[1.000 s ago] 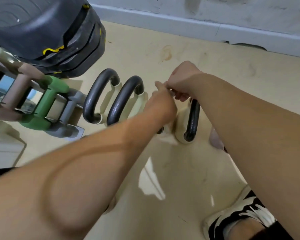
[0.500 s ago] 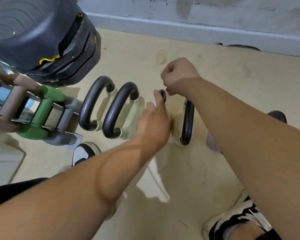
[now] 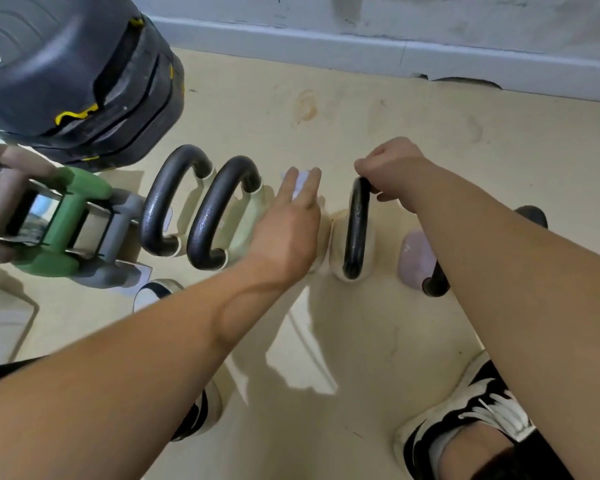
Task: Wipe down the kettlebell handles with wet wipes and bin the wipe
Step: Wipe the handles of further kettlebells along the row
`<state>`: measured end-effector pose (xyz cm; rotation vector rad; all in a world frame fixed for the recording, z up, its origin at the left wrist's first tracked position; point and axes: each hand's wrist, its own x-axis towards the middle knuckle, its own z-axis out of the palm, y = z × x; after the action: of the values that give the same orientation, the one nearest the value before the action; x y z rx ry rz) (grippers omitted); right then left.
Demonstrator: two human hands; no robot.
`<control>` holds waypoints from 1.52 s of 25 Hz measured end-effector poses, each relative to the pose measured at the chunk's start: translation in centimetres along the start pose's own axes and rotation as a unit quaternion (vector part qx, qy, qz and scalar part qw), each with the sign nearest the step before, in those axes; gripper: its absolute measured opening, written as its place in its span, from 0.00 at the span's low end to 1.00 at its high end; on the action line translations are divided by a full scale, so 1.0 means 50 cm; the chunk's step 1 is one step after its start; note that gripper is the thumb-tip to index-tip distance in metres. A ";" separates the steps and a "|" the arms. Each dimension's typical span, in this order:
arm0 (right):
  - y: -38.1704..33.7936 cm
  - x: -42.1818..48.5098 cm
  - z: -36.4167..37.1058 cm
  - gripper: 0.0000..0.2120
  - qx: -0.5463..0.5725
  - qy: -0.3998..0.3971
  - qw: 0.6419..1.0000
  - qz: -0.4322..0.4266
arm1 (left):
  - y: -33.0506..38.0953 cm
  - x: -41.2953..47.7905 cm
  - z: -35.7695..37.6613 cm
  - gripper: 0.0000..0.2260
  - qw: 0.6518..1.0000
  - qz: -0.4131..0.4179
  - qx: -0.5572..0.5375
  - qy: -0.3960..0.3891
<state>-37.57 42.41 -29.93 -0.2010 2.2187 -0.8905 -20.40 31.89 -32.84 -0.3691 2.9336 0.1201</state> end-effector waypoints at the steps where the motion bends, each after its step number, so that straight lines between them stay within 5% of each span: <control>1: 0.003 -0.004 0.004 0.13 0.007 0.003 1.000 0.003 | -0.002 -0.039 0.011 0.20 0.999 0.025 0.000 0.032; 3: 0.005 -0.012 0.012 0.14 0.026 0.021 0.999 0.008 | 0.011 -0.112 0.021 0.22 0.994 0.085 -0.034 0.061; 6: 0.004 -0.037 0.019 0.07 0.051 0.042 0.998 0.007 | 0.058 -0.202 0.025 0.22 0.988 0.122 -0.096 -0.020; 9: 0.011 -0.048 0.020 0.02 0.095 0.044 0.994 0.009 | 0.083 -0.233 0.024 0.13 0.958 -0.051 -0.277 -0.047; 12: 0.022 -0.044 0.015 0.04 0.131 0.036 0.991 0.018 | 0.082 -0.200 0.005 0.07 0.878 -0.240 -0.414 -0.002; 17: 0.041 -0.037 -0.009 0.13 0.160 -0.018 0.986 0.032 | 0.092 -0.060 -0.072 0.09 0.794 -0.282 -0.529 0.102; 24: 0.047 -0.018 -0.028 0.12 0.154 -0.075 0.984 0.038 | 0.233 -0.027 -0.065 0.18 0.862 -0.227 -0.446 0.077; 28: 0.040 -0.011 -0.029 0.11 0.157 -0.072 0.984 0.054 | 0.238 -0.081 -0.020 0.23 0.842 -0.268 -0.454 0.115; 31: 0.039 -0.004 -0.026 0.10 0.161 -0.067 0.982 0.065 | 0.237 -0.012 -0.054 0.24 0.873 -0.256 -0.415 0.000; 33: 0.045 0.000 -0.028 0.14 0.159 -0.064 0.983 0.072 | 0.224 0.050 -0.076 0.19 0.917 -0.270 -0.276 -0.094; 36: 0.057 0.002 -0.036 0.12 0.175 -0.078 0.980 0.061 | 0.172 0.153 -0.098 0.14 0.818 -0.359 -0.428 -0.136; 38: 0.057 0.001 -0.041 0.12 0.183 -0.096 0.977 0.055 | 0.192 0.147 -0.102 0.18 0.869 -0.315 -0.369 -0.098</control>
<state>-38.66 45.62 -30.81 0.0097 1.8326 -1.1476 -30.67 38.91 -28.69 -1.2927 2.2944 1.1032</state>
